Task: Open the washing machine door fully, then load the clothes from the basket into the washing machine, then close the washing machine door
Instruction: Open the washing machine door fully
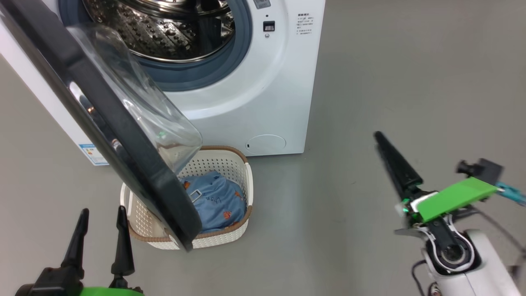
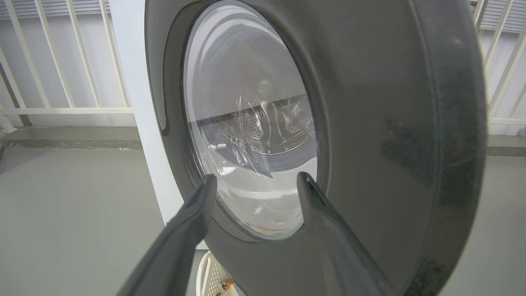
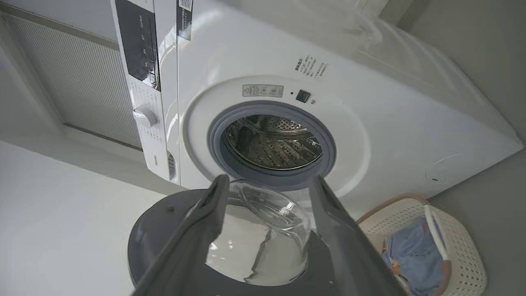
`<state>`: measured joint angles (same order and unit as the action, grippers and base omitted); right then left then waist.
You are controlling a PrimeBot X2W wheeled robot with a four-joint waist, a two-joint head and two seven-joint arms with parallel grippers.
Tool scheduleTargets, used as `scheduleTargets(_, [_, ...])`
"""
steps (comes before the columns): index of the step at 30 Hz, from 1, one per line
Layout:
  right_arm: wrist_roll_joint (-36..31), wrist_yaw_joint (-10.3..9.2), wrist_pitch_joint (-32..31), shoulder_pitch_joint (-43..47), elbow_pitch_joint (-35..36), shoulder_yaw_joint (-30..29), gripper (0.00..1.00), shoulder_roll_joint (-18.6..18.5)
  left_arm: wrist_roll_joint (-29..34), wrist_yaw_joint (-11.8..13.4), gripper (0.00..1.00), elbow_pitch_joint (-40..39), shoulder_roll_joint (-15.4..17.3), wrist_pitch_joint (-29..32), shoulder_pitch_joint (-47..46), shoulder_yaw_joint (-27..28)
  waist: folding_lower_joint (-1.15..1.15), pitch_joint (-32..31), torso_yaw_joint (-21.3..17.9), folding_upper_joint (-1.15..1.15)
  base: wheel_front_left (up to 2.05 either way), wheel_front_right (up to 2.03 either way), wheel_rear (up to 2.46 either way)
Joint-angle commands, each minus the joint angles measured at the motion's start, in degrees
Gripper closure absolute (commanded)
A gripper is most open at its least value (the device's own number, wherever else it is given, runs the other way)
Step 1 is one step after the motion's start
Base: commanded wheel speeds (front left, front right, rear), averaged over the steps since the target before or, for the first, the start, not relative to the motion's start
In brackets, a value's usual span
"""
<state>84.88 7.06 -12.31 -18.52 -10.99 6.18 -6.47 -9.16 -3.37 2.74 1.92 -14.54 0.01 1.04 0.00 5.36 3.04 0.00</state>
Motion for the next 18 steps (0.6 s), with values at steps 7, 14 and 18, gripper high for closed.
scheduleTargets(7, [-10.7,0.43,12.0,3.1,2.3,2.0,0.00,-3.4,0.0,-0.1,0.00,-1.9,1.0,-0.5,0.4,2.1,0.00,-0.6,-0.4,0.00,0.00,0.00,0.00])
scheduleTargets(14, [-18.7,0.43,21.1,4.7,0.9,4.0,0.00,-6.3,-0.3,0.2,0.00,-2.0,1.0,-0.5,0.8,2.3,0.00,-1.0,-1.1,0.00,0.00,0.00,0.00])
scheduleTargets(18, [-26.4,0.43,24.9,5.1,-1.0,5.6,0.00,-8.5,-0.5,0.7,0.00,-2.0,1.0,-0.5,1.1,1.9,0.00,-1.2,-1.3,0.00,0.00,0.00,0.00])
